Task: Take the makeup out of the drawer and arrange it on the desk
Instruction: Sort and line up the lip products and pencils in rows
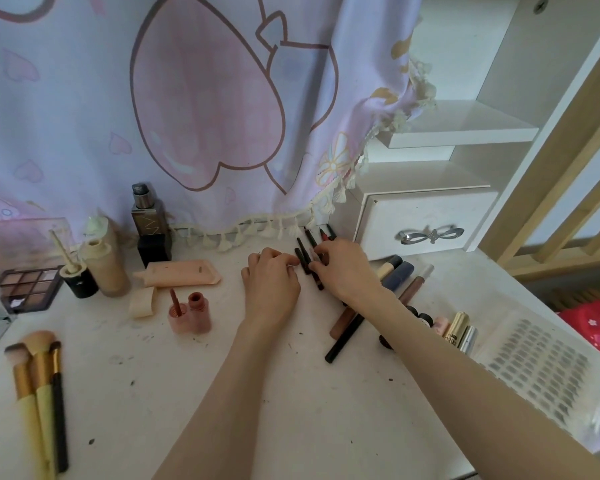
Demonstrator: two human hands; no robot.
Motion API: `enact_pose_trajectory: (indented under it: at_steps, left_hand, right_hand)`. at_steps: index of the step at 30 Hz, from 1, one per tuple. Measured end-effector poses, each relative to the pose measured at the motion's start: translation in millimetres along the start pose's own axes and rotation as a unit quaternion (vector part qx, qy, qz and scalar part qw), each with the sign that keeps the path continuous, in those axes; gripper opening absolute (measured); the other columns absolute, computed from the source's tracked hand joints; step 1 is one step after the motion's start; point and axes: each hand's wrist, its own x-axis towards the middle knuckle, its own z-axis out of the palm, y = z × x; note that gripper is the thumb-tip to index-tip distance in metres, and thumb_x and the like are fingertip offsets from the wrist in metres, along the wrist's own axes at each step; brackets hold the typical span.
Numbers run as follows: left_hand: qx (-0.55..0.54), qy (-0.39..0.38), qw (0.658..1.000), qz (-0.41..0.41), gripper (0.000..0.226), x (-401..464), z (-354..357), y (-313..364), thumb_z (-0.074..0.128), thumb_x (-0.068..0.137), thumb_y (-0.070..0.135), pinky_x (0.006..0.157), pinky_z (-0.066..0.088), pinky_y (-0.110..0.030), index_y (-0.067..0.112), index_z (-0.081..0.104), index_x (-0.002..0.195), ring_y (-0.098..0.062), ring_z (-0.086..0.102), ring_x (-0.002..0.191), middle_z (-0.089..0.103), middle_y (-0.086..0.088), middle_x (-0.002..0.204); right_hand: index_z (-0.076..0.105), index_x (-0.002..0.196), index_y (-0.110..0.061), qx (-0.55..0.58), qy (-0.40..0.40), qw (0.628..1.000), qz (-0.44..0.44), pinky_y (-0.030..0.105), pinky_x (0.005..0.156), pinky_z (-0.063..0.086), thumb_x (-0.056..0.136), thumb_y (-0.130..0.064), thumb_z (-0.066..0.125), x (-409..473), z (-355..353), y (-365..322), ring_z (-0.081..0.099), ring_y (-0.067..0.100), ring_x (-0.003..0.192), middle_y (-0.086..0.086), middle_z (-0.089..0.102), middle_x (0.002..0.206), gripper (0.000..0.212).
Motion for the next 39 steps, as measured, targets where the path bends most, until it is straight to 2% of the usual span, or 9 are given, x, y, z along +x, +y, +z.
enact_pose_trajectory:
  at_steps: [2,4,8,15,20,25,28,34,39]
  left_hand:
    - [-0.002,0.000,1.000,0.003,0.035,0,0,0,0.038,0.094,0.009,0.089,0.025,-0.030,0.020,0.063,0.117,-0.022,0.036,0.114,0.053,-0.002,0.119]
    - [0.003,-0.002,1.000,0.009,0.037,0,0,0,0.038,0.093,0.009,0.089,0.024,-0.030,0.020,0.063,0.118,-0.023,0.035,0.114,0.053,-0.002,0.119]
    - [0.028,-0.008,0.999,0.023,0.038,-1,2,0,0.037,0.093,0.010,0.091,0.022,-0.031,0.022,0.061,0.121,-0.022,0.033,0.116,0.052,0.000,0.122]
    - [0.074,-0.048,0.994,0.066,0.046,-1,3,-2,0.035,0.091,0.008,0.094,0.018,-0.031,0.027,0.050,0.131,-0.020,0.028,0.122,0.044,0.005,0.130]
    - [0.091,-0.060,0.991,0.077,0.044,-1,4,-3,0.035,0.093,0.014,0.096,0.015,-0.033,0.029,0.046,0.133,-0.019,0.025,0.125,0.040,0.006,0.133]
    - [0.095,-0.068,0.990,0.077,0.040,-1,2,-4,0.034,0.095,0.020,0.097,0.016,-0.034,0.028,0.045,0.133,-0.018,0.025,0.126,0.040,0.005,0.134]
    - [0.084,-0.066,0.992,0.071,0.039,-3,1,-3,0.034,0.096,0.021,0.099,0.016,-0.034,0.027,0.044,0.133,-0.018,0.026,0.127,0.040,0.004,0.135]
    - [0.032,-0.044,0.997,0.055,0.040,-15,-3,1,0.036,0.095,0.016,0.104,0.016,-0.033,0.024,0.043,0.133,-0.020,0.031,0.127,0.042,-0.002,0.135]
    - [-0.025,-0.010,0.997,0.071,0.027,-29,-6,11,0.044,0.093,0.016,0.093,0.024,-0.030,0.021,0.055,0.118,-0.019,0.039,0.115,0.049,0.000,0.118]
  right_hand:
    - [0.067,0.107,-0.009,-0.035,0.006,0.999,-0.028,0.032,0.084,0.039,0.092,-0.024,0.054,-10,-2,4,0.052,0.026,0.104,0.009,0.059,0.109,0.025]
    - [0.065,0.114,-0.017,-0.087,0.004,0.994,-0.068,0.037,0.093,0.035,0.093,-0.027,0.051,-22,-2,9,0.045,0.024,0.117,0.002,0.059,0.121,0.027]
    - [0.053,0.131,-0.021,-0.136,-0.045,0.981,-0.130,0.034,0.110,0.023,0.096,-0.030,0.044,-33,1,19,0.028,0.017,0.138,-0.007,0.049,0.139,0.037]
    - [0.045,0.135,-0.014,-0.148,-0.061,0.976,-0.149,0.033,0.114,0.007,0.101,-0.028,0.031,-26,5,22,0.016,0.016,0.143,-0.002,0.040,0.146,0.039]
    - [0.040,0.139,-0.013,-0.113,-0.068,0.981,-0.142,0.031,0.115,0.004,0.101,-0.026,0.034,-26,4,26,0.014,0.018,0.144,0.001,0.032,0.151,0.041]
    - [0.046,0.137,-0.011,-0.062,-0.028,0.987,-0.143,0.020,0.111,0.007,0.100,-0.017,0.036,-36,-9,31,0.024,0.019,0.141,0.005,0.043,0.145,0.038]
    - [0.051,0.133,-0.012,-0.025,-0.006,0.992,-0.124,0.016,0.108,0.015,0.099,-0.014,0.039,-47,-22,38,0.033,0.017,0.136,0.002,0.048,0.140,0.036]
    - [0.059,0.125,-0.015,-0.001,0.033,0.997,-0.066,0.021,0.096,0.033,0.096,-0.013,0.046,-72,-53,62,0.051,0.019,0.115,0.002,0.059,0.125,0.031]
    - [0.067,0.112,-0.014,0.005,0.028,0.999,-0.018,0.024,0.090,0.041,0.094,-0.015,0.051,-93,-67,80,0.058,0.019,0.098,0.004,0.064,0.108,0.024]
